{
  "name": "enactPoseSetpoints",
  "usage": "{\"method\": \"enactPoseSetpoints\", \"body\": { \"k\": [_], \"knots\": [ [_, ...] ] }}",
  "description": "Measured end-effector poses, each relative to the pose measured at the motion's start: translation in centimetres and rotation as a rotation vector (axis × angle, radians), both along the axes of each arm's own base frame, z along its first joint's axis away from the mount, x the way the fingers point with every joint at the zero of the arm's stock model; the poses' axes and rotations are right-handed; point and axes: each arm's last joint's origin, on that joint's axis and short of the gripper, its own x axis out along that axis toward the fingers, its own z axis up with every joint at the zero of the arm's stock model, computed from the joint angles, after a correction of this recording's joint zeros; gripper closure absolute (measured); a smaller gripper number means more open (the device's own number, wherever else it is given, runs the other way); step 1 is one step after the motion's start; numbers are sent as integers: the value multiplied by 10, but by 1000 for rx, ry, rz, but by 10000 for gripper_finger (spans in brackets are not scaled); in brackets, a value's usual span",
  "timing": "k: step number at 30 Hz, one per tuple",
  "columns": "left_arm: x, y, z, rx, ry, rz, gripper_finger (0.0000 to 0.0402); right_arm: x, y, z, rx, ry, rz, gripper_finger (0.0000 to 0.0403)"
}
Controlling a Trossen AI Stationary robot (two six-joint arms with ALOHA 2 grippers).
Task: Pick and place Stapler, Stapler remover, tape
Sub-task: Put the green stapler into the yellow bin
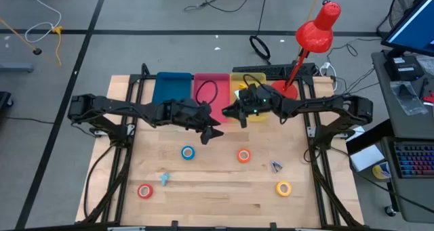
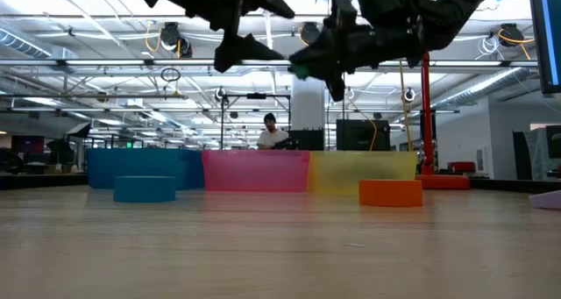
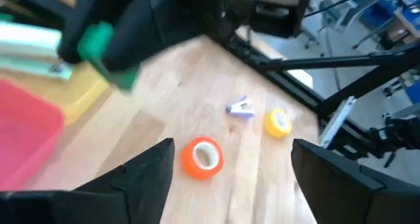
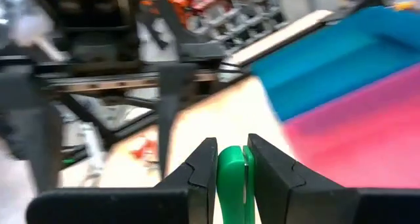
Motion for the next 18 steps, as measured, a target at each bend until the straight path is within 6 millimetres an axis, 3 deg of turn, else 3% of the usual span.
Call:
{"method": "enactPoseSetpoints", "body": {
  "k": [9, 18],
  "knots": [
    [-6, 6, -11, 15, 128, 58, 87, -21, -40, -23, -227, 304, -380, 344],
    [-8, 14, -12, 97, 153, 115, 87, -38, -48, -41, -302, 593, -512, 342]
  ]
}}
